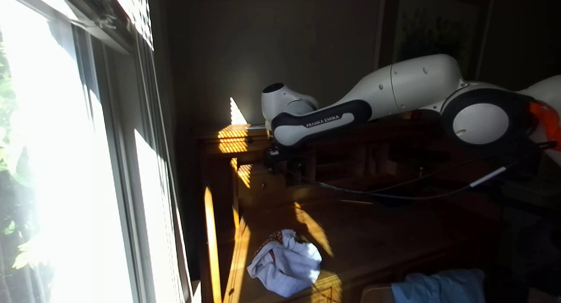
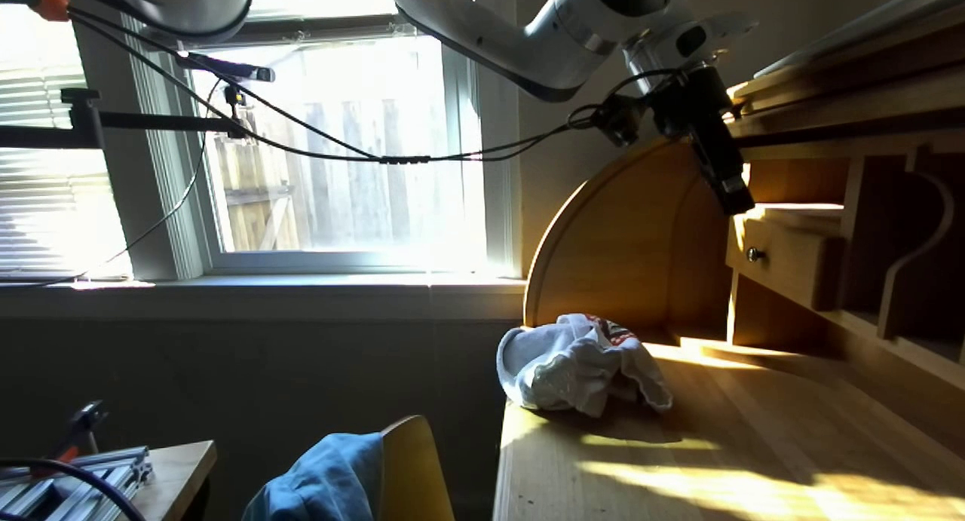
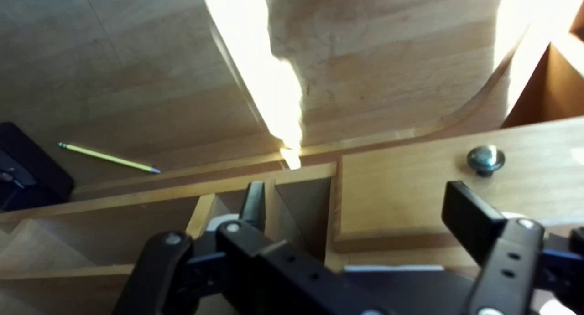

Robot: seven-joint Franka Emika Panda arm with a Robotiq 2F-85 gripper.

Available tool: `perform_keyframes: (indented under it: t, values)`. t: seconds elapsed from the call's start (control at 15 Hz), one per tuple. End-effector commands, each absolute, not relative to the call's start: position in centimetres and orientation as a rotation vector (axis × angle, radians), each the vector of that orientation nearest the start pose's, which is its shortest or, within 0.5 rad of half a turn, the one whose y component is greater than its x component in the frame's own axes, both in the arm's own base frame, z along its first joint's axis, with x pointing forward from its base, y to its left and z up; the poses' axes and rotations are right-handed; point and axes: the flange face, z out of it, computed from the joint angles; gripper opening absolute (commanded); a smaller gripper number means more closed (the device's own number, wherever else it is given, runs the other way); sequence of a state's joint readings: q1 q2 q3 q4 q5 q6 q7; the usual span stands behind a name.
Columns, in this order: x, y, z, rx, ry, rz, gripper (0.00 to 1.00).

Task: Close the drawer

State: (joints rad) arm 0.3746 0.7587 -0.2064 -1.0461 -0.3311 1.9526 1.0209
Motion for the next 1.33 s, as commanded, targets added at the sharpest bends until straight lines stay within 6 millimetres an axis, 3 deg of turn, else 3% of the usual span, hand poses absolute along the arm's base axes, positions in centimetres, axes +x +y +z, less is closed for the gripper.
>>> perform_keyframes:
  t: [0.0, 0.4, 0.53, 1.27]
  values:
    - [74.0, 17.3, 41.6, -3.196, 1.004, -0.359, 1.0]
    - [72.4, 17.9, 40.6, -3.237, 0.846, -0.093, 1.0]
    - [73.0, 18.1, 40.0, -3.254, 0.882, -0.166, 1.0]
    - [73.0, 18.2, 39.9, -3.258, 0.84, -0.151, 1.0]
